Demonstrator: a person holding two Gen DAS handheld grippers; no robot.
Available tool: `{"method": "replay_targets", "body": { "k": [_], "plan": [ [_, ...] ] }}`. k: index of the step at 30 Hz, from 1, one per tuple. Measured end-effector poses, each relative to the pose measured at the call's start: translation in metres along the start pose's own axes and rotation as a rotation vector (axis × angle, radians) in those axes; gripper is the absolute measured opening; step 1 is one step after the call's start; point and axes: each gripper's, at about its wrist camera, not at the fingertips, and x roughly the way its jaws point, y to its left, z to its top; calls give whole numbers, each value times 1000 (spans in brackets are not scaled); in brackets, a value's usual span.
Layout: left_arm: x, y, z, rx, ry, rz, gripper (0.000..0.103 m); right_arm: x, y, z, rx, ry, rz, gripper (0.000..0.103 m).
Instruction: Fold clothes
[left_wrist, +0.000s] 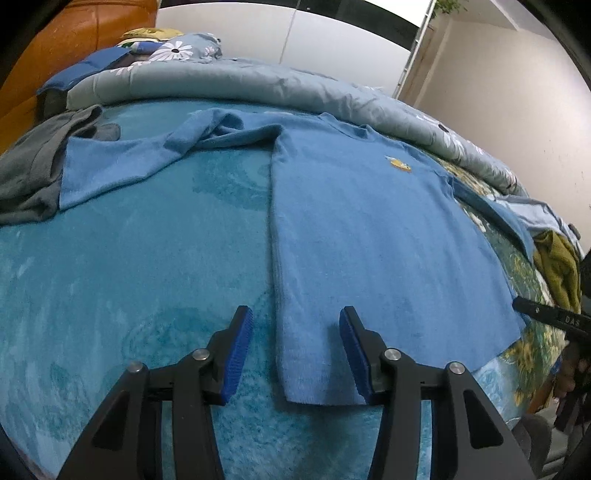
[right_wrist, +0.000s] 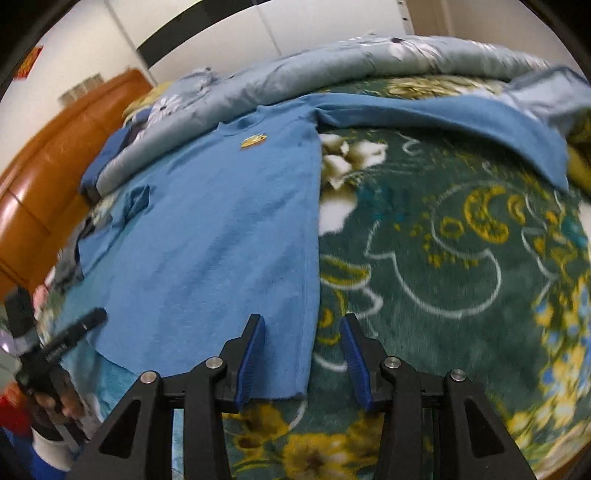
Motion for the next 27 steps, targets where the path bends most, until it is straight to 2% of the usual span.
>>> {"method": "replay_targets", "body": {
  "k": [1,4,6,7,9,14,19,22,27],
  "plan": [
    [-1,1,-1,-15,1,-12,50,-2,-1,-2,21,3,22,44],
    [-2,2,-2,-31,7,-46,49,-4,-2,-8,56,19,82,30],
    [-2,2,-4,-37,10,-50,35,-4,0,-12,49,25,74,14],
    [-2,2,-4,-46,12,-49,30,-4,0,-13,54,26,78,13],
    [-2,4,-6,-66,13,-50,8,-4,-5,-15,85,21,89,4],
    [-12,4,-8,-109,-13,-80,4,-20,-8,-16,103,-26,96,3],
    [-20,-9,-17,-34,-14,-83,4,-41,-6,-20,50,-64,61,3],
    [-9,-7,-23,-34,14,-64,4,-34,-14,-24,68,-43,45,3],
    [-4,-3,-24,-34,7,-84,5,-19,-22,-27,86,-8,34,3]
  ]
}}
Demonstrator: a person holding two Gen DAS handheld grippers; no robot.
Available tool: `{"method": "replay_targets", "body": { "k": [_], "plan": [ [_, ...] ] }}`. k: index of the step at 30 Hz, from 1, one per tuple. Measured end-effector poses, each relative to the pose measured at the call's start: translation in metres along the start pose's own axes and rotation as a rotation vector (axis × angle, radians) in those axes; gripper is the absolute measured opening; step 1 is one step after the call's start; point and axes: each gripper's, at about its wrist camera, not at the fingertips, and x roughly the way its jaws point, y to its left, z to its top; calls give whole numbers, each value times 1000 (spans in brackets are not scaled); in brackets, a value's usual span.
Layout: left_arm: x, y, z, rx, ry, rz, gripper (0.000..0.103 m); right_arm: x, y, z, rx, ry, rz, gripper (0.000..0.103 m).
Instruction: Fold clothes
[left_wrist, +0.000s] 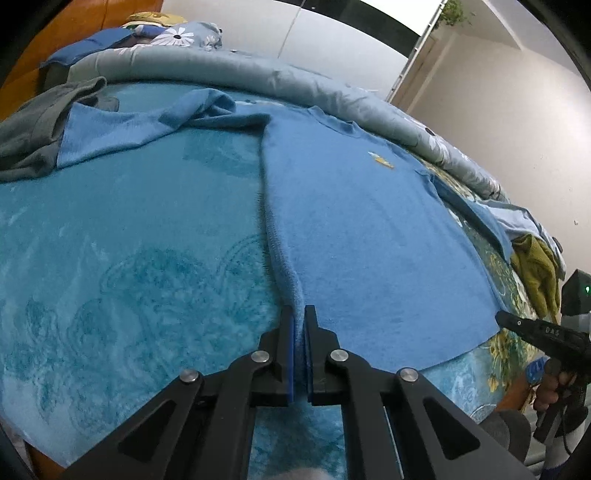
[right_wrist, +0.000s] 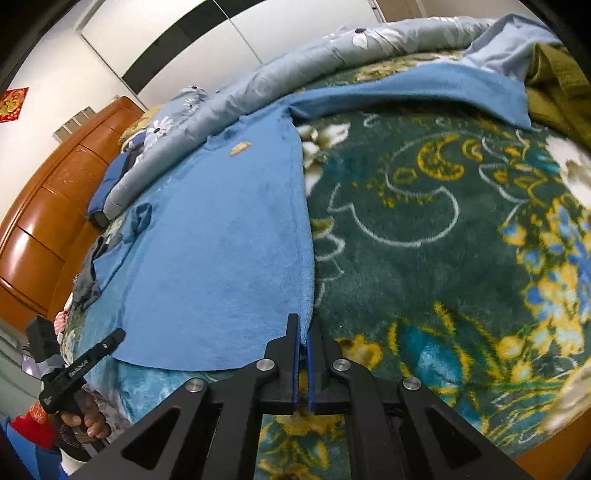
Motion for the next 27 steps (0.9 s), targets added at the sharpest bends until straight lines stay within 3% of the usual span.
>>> {"method": "replay_targets", "body": {
  "k": [4,6,9,14,17,22,27],
  "plan": [
    [-7,7,5,5,-20,-40,7,-1,3,2,-28,1,-3,4],
    [-14,14,11,20,-49,-19,19,-6,6,3,-55,-10,-19,7],
    [-23,34,30,78,-107,101,42,-14,6,4,-64,-34,-47,10],
    [-16,83,73,268,-117,375,44,-26,-7,13,-12,-70,-111,16],
    [1,104,97,417,-70,468,44,-23,-11,17,16,-61,-124,16],
    [31,122,118,612,26,539,44,-9,-13,19,58,-37,-123,16],
    [44,129,124,684,40,531,44,-1,-8,25,91,-38,-116,16]
  ]
}}
